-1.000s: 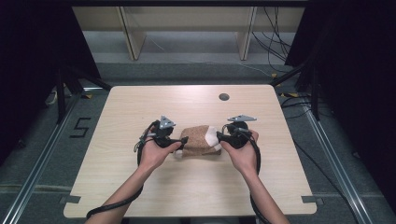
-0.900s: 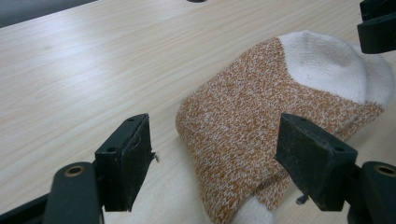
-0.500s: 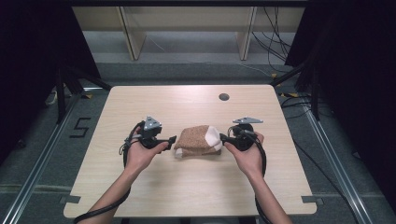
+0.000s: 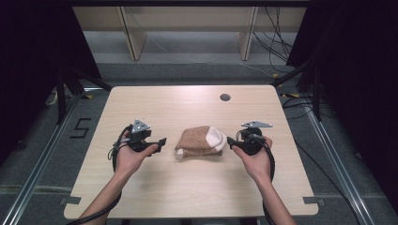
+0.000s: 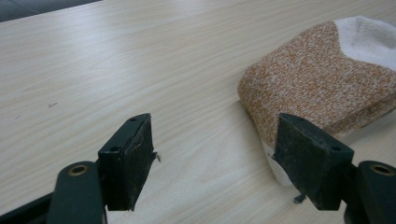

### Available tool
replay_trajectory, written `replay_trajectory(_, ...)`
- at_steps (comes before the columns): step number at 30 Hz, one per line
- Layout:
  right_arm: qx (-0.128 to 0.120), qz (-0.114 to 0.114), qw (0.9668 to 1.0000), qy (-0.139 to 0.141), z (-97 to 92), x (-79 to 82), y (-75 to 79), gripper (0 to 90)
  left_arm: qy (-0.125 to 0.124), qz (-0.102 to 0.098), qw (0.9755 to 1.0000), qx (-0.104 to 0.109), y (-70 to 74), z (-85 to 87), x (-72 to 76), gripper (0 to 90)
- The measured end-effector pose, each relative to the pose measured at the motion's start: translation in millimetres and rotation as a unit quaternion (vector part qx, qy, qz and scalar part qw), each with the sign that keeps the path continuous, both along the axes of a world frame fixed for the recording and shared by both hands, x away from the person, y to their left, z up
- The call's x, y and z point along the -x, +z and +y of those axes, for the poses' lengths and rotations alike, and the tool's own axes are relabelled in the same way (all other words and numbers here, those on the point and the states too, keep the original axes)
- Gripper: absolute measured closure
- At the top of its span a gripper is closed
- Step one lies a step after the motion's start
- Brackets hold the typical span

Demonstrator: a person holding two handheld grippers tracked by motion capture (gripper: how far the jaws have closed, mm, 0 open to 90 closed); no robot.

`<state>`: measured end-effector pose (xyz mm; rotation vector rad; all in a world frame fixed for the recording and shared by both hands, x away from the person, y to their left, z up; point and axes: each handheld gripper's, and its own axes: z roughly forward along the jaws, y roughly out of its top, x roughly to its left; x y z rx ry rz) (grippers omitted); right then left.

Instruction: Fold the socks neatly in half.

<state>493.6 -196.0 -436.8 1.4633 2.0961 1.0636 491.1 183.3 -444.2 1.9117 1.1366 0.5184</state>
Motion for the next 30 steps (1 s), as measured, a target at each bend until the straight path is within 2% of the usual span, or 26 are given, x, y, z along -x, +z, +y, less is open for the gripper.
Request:
replay_trajectory(1,-0.005,0.004,0.9999,-0.01,-0.8,1.0,-0.6,38.5,0.001,0.001,1.0,0.003,-0.6,1.9,0.2,27.0)
replay_trajectory(4,-0.008,0.009,0.9999,-0.011,-4.5,3.0,-0.1,38.3,0.005,0.0,1.0,0.003,-1.0,5.6,1.0,27.0)
replay_trajectory(9,0.001,0.005,0.9999,-0.01,-10.6,4.0,-1.7,37.5,0.013,-0.001,0.9999,0.007,-1.9,14.1,4.2,27.0)
replay_trajectory(10,-0.008,0.003,0.9998,-0.017,-10.8,5.0,-2.9,37.2,0.016,0.001,0.9999,0.004,-1.8,15.5,5.2,27.0)
replay_trajectory(12,-0.01,0.008,0.9997,-0.02,-12.9,6.5,-2.7,36.8,0.017,0.001,0.9998,0.005,-2.6,18.7,6.5,27.0)
replay_trajectory(18,-0.009,0.01,0.9994,-0.031,-23.8,11.3,-6.8,36.3,0.033,0.006,0.9994,-0.001,-6.6,32.3,11.8,27.1)
replay_trajectory(19,-0.007,0.011,0.9996,-0.024,-27.4,11.8,-7.4,36.3,0.034,0.005,0.9994,0.004,-7.9,34.3,12.6,27.1)
replay_trajectory(20,0.0,0.013,0.9994,-0.031,-28.9,13.0,-7.5,36.3,0.037,0.006,0.9993,0.001,-8.4,36.7,13.8,27.1)
replay_trajectory(22,-0.004,0.011,0.9995,-0.031,-32.5,13.7,-9.7,36.4,0.042,0.007,0.9991,0.004,-10.0,41.3,15.5,27.1)
replay_trajectory(23,-0.006,0.013,0.9993,-0.035,-33.6,14.5,-10.5,36.4,0.042,0.008,0.9991,-0.001,-10.3,44.4,16.5,27.1)
replay_trajectory(24,0.003,0.018,0.999,-0.04,-35.5,15.4,-10.5,36.4,0.044,0.006,0.999,0.001,-11.2,46.0,16.9,27.1)
replay_trajectory(25,-0.01,0.02,0.9986,-0.047,-34.0,16.4,-11.3,36.4,0.049,0.008,0.9988,0.002,-11.9,48.6,18.1,27.1)
replay_trajectory(27,-0.007,0.018,0.9988,-0.046,-38.5,17.1,-12.8,36.3,0.055,0.006,0.9984,0.01,-13.8,52.0,19.9,27.2)
replay_trajectory(30,0.002,0.019,0.9988,-0.045,-43.6,18.9,-14.4,36.3,0.061,0.009,0.9981,0.01,-16.7,57.8,23.0,27.3)
